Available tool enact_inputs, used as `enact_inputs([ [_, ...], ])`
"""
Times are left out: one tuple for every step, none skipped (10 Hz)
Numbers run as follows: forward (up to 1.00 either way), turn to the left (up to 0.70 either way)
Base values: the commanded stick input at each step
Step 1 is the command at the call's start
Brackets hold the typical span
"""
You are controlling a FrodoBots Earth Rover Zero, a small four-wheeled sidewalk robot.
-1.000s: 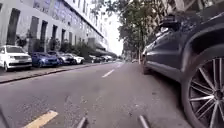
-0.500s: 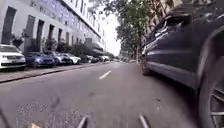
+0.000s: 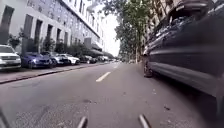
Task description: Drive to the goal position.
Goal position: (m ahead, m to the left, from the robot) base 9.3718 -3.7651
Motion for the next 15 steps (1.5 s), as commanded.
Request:
enact_inputs([
  [0.7, 0.0],
  [0.7, 0.0],
  [0.7, 0.0],
  [0.7, -0.07],
  [0.7, -0.14],
  [0.7, -0.05],
  [0.7, -0.02],
  [0.7, -0.01],
  [0.7, 0.0],
  [0.7, 0.0],
  [0.7, 0.0],
  [0.7, 0.0],
  [0.7, 0.0],
  [0.7, 0.0],
  [0.7, 0.0],
])
